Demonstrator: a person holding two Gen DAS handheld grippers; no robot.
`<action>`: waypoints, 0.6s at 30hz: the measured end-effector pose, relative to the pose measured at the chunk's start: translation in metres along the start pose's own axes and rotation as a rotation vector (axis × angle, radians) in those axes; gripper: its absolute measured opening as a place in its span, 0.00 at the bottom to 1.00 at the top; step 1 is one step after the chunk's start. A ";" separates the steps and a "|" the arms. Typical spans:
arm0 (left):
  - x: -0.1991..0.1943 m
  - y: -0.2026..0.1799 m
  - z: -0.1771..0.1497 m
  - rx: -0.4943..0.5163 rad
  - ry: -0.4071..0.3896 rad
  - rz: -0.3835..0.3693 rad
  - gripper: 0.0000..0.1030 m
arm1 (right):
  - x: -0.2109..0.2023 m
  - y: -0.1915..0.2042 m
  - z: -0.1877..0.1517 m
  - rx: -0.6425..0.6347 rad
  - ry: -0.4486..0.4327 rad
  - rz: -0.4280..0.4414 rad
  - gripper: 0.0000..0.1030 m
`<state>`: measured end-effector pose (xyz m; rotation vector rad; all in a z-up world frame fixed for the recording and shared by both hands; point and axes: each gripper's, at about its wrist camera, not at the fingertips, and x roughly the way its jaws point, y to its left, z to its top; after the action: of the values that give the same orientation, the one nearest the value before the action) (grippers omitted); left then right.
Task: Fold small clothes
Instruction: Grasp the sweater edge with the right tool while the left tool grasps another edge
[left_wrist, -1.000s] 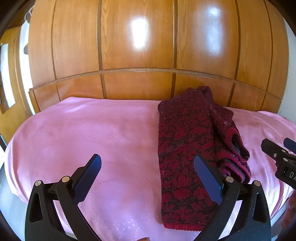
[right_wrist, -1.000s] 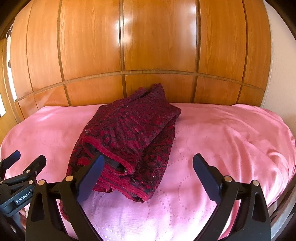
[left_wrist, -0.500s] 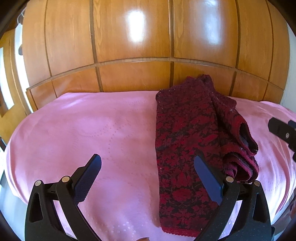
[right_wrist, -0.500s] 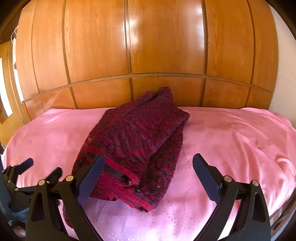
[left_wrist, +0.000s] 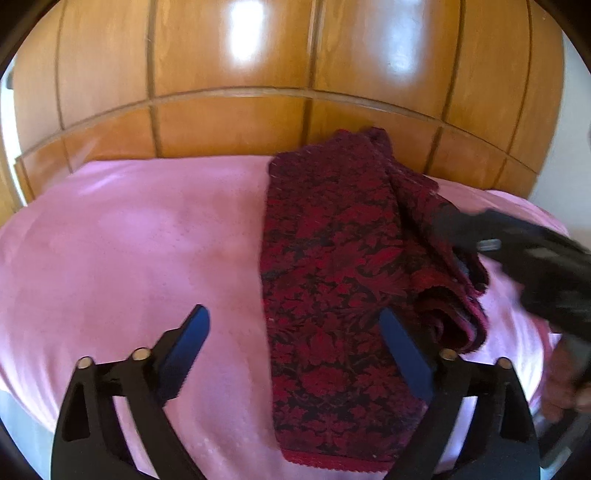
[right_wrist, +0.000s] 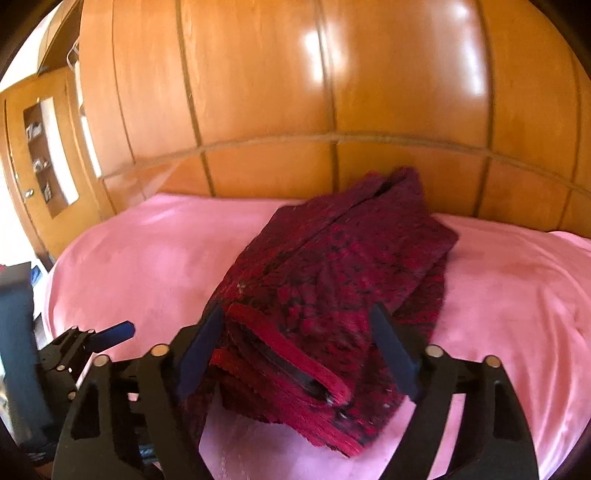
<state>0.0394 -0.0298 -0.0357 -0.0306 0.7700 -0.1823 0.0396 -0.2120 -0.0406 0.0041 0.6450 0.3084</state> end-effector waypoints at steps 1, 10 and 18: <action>-0.001 -0.001 0.000 0.007 0.003 -0.013 0.81 | 0.006 -0.001 -0.001 -0.004 0.020 0.007 0.52; -0.008 -0.011 0.001 0.044 0.038 -0.237 0.76 | -0.023 -0.044 0.013 0.022 -0.064 -0.085 0.13; 0.022 -0.036 -0.014 0.175 0.126 -0.243 0.44 | -0.069 -0.168 0.030 0.155 -0.157 -0.398 0.12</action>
<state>0.0400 -0.0684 -0.0576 0.0539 0.8723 -0.4859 0.0524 -0.3891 0.0074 0.0475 0.4986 -0.1260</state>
